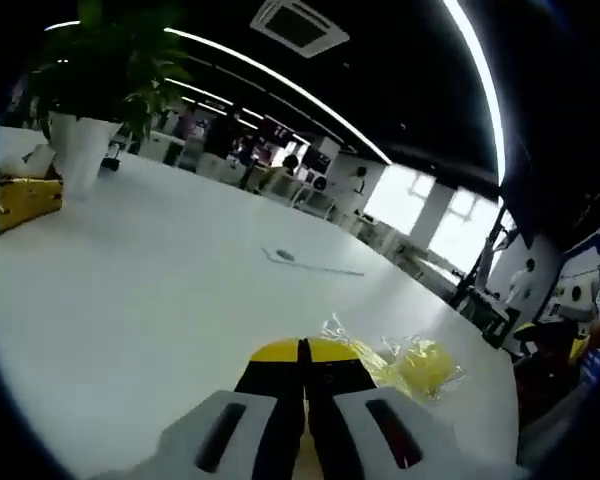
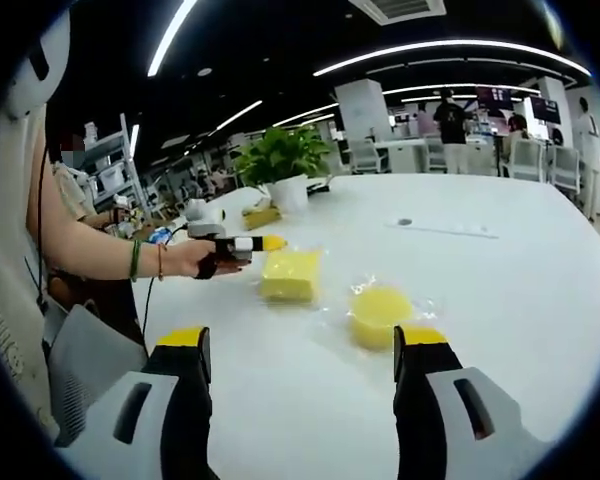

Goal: Compare the silicone blocks by pressing each to a similar depth, holding the contact briefly, and releasing to observe deformation and rebound differences across the visible hardness samples.

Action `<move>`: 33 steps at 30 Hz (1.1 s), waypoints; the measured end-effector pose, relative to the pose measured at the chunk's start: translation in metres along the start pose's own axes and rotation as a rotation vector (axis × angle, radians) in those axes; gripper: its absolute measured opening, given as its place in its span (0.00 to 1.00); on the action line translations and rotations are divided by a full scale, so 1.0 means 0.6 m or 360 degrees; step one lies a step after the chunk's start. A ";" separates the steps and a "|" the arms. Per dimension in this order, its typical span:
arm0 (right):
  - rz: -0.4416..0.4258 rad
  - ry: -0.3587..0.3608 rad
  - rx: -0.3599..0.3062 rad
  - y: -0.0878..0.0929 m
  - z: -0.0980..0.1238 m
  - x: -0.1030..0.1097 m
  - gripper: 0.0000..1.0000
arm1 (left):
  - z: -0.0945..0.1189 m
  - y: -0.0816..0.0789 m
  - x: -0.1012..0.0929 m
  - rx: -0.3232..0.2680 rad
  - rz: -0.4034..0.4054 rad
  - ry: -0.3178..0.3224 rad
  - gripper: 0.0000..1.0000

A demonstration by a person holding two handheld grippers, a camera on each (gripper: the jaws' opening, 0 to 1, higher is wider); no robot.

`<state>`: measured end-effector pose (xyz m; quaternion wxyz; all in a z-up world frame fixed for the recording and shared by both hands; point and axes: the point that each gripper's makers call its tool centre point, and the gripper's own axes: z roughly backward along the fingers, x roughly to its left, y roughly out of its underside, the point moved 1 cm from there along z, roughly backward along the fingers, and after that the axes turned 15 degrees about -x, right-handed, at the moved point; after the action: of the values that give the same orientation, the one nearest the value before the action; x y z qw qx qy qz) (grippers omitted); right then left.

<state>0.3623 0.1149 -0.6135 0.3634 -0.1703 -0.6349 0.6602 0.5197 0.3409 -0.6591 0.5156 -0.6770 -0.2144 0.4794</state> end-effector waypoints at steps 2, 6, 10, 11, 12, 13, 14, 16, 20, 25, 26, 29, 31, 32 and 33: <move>0.0003 -0.0006 0.0007 0.002 0.000 0.002 0.68 | -0.002 -0.014 -0.014 -0.0036 -0.0022 0.0033 0.00; 0.0005 -0.0014 0.0003 0.001 -0.002 0.006 0.68 | -0.001 -0.038 -0.043 -0.0104 -0.0011 0.0087 0.00; 0.0008 -0.0020 -0.0004 -0.002 -0.004 0.008 0.68 | 0.004 -0.054 -0.073 -0.0137 -0.0011 0.0152 0.00; 0.0011 -0.0023 -0.0005 -0.002 -0.004 0.009 0.68 | 0.005 -0.058 -0.080 -0.0144 -0.0002 0.0173 0.00; 0.0015 -0.0027 -0.0010 -0.003 -0.005 0.010 0.68 | 0.008 -0.064 -0.088 -0.0166 0.0011 0.0189 0.00; 0.0015 -0.0028 -0.0011 -0.004 -0.005 0.011 0.68 | 0.009 -0.066 -0.092 -0.0169 0.0006 0.0190 0.00; 0.0017 -0.0031 -0.0013 -0.005 -0.006 0.013 0.68 | 0.010 -0.069 -0.096 -0.0171 -0.0001 0.0198 0.00; 0.0022 -0.0040 -0.0019 -0.006 -0.006 0.016 0.68 | 0.013 -0.073 -0.104 -0.0181 0.0024 0.0219 0.00; 0.0031 -0.0048 -0.0033 -0.011 -0.005 0.020 0.68 | 0.019 -0.078 -0.110 -0.0175 0.0024 0.0232 0.00; 0.0040 -0.0057 -0.0076 -0.025 -0.006 0.024 0.70 | 0.026 -0.092 -0.114 -0.0183 0.0051 0.0239 0.00; 0.0044 -0.0062 -0.0085 -0.029 -0.006 0.024 0.71 | 0.027 -0.095 -0.117 -0.0180 0.0069 0.0254 0.00; 0.0043 -0.0085 -0.0112 -0.043 -0.012 0.026 0.75 | 0.029 -0.105 -0.126 -0.0175 0.0103 0.0270 0.00; 0.0048 -0.0100 -0.0120 -0.053 -0.021 0.026 0.78 | 0.031 -0.115 -0.139 -0.0177 0.0151 0.0312 0.00; 0.0049 -0.0109 -0.0128 -0.057 -0.024 0.026 0.79 | 0.032 -0.119 -0.141 -0.0177 0.0138 0.0314 0.00; 0.0048 -0.0117 -0.0134 -0.061 -0.028 0.025 0.80 | 0.032 -0.122 -0.144 -0.0176 0.0126 0.0326 0.00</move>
<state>0.3733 0.1350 -0.5769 0.3223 -0.1708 -0.6724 0.6441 0.4794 0.3100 -0.5564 0.4773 -0.7579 -0.1598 0.4150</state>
